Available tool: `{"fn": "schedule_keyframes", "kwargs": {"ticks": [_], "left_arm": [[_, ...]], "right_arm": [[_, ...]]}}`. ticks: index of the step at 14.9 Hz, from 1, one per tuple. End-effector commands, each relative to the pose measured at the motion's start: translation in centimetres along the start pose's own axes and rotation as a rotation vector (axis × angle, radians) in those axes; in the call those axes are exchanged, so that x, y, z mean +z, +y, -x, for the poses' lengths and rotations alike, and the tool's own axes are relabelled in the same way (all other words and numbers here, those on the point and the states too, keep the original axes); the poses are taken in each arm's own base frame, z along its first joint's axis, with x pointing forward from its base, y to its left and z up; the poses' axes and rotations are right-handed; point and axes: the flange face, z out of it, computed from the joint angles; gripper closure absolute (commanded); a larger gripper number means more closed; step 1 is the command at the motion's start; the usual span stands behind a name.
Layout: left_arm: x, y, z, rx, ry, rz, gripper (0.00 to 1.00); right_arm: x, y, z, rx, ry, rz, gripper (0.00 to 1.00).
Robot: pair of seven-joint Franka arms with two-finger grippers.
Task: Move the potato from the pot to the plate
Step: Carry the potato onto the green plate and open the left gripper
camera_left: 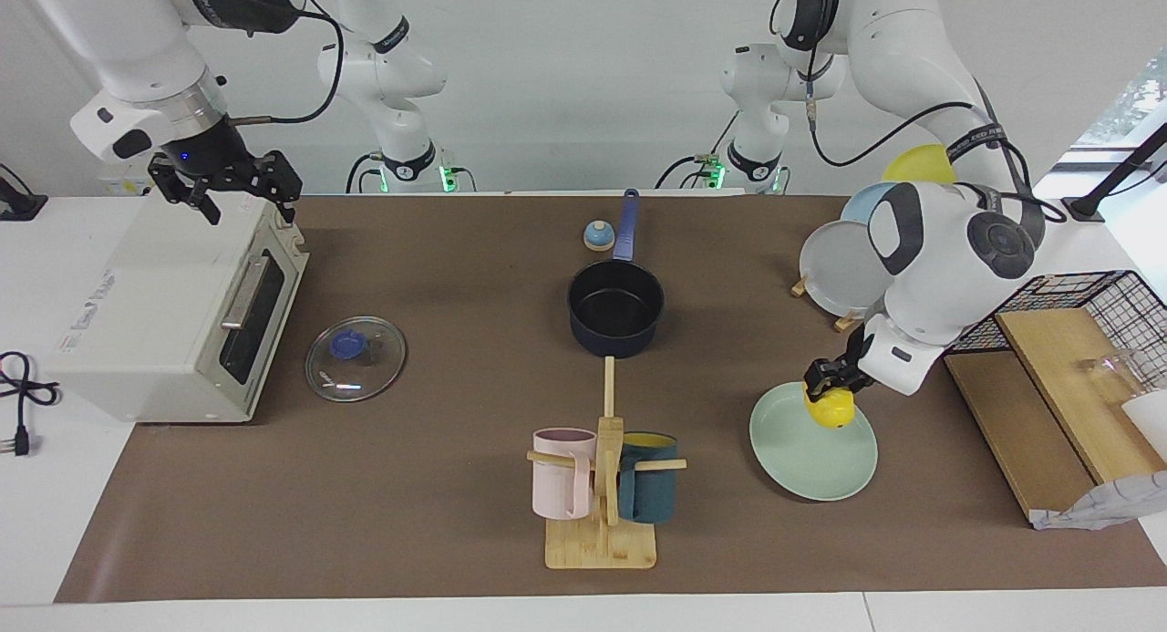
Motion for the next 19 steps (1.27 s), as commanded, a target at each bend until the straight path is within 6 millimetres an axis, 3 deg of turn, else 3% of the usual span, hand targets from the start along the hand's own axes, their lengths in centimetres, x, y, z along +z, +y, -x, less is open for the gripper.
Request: {"fn": "schedule_keyframes", "kwargs": {"ticks": [1,4,9,10,11,13,15,18,19], "left_arm": [[3.0,-0.7,-0.5,0.029,0.009,-0.050,1.00],[6.2,-0.8,0.4,0.039,-0.007,-0.066,1.00],[7.3,-1.0,0.8,0.036,-0.019,-0.069,1.00],[7.0,-1.0,0.7,0.037,-0.016,-0.068,0.92],[6.8,-0.8,0.7,0.040,-0.013,-0.069,0.01],[5.3,-0.7,0.6,0.041,0.007,-0.066,0.00],[1.7,-1.4,0.8,0.031,0.046,-0.057,0.00],[-6.5,-2.6,2.8,0.007,0.088,-0.044,0.00],[-9.5,-3.9,4.0,-0.013,0.082,-0.047,0.00]], "right_arm": [[-0.3,-0.1,0.4,0.011,0.004,-0.002,0.00],[-0.3,-0.2,0.4,0.013,0.004,-0.001,0.00],[-0.3,-0.9,0.4,0.003,0.002,-0.007,0.00],[-0.4,-0.9,0.4,0.002,0.005,-0.007,0.00],[-0.4,-0.8,0.4,0.005,0.006,-0.007,0.00],[-0.4,-0.7,0.4,0.006,0.006,-0.009,0.00],[-0.4,-0.6,0.4,0.006,0.006,-0.009,0.00],[-0.3,0.0,0.5,0.017,0.003,-0.010,0.00],[-0.3,0.0,0.5,0.019,0.003,-0.010,0.00]]}}
